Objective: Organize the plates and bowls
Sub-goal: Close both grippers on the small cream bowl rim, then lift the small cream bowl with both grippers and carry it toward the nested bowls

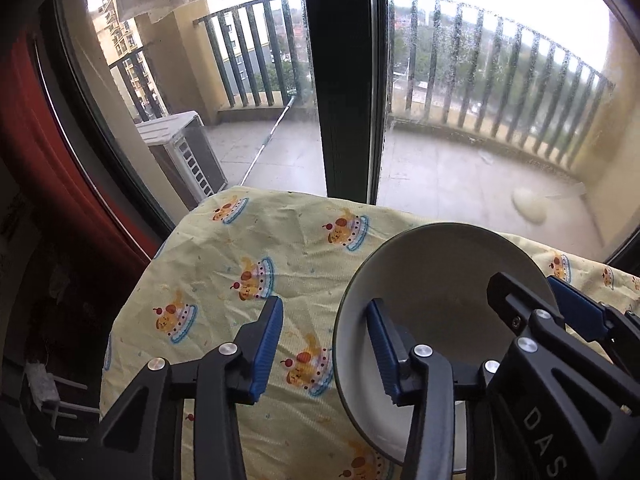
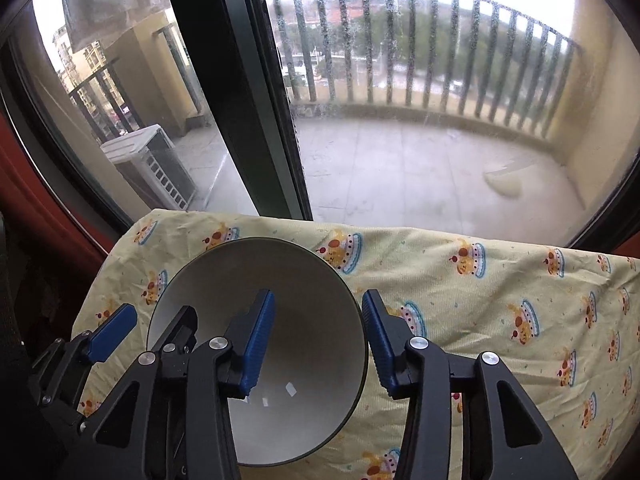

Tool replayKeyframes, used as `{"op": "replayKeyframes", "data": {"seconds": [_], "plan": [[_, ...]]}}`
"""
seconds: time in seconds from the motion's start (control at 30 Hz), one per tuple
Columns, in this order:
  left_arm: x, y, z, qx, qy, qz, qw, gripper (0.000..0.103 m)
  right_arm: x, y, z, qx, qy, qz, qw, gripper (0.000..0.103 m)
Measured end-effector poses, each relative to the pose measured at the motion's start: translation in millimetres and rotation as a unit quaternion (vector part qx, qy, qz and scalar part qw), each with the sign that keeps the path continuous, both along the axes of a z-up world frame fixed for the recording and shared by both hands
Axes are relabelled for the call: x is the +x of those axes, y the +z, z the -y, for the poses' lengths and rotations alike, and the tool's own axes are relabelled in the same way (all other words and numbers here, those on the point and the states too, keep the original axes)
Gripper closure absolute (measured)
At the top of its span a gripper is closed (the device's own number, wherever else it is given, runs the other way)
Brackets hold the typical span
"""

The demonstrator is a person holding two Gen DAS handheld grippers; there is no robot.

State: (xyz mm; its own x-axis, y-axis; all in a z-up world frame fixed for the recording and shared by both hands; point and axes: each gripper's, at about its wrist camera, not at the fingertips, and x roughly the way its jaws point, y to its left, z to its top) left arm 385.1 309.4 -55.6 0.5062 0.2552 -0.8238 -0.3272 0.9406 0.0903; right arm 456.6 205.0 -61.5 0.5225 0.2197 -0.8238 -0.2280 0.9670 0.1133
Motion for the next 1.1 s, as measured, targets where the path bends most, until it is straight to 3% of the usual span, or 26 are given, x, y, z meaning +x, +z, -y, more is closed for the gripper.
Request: {"op": "replayKeyframes", "data": {"seconds": [0.17, 0.23, 0.6, 0.77, 1.1], "plan": [[2.2, 0.1, 8.3, 0.0, -0.017, -0.004, 0.9999, 0.081, 3.1, -4.5, 5.4, -0.006, -0.011, 0.004, 1.0, 0.081], [2.8, -0.5, 9.0, -0.005, -0.022, -0.005, 0.9997, 0.085, 4.0, -4.2, 7.3, -0.003, -0.01, 0.002, 1.0, 0.081], [-4.3, 2.7, 12.7, 0.008, -0.021, -0.01, 0.9997, 0.085, -1.7, -5.9, 15.1, 0.015, -0.011, -0.022, 1.0, 0.082], [-12.3, 1.2, 17.5, -0.007, -0.027, -0.013, 0.9995, 0.085, -13.5, -1.4, 22.9, 0.006, -0.018, -0.021, 1.0, 0.081], [-30.7, 24.3, 31.7, -0.012, -0.047, -0.002, 0.9988, 0.085, -37.5, 22.9, 44.8, 0.013, -0.043, -0.02, 0.999, 0.082]]}}
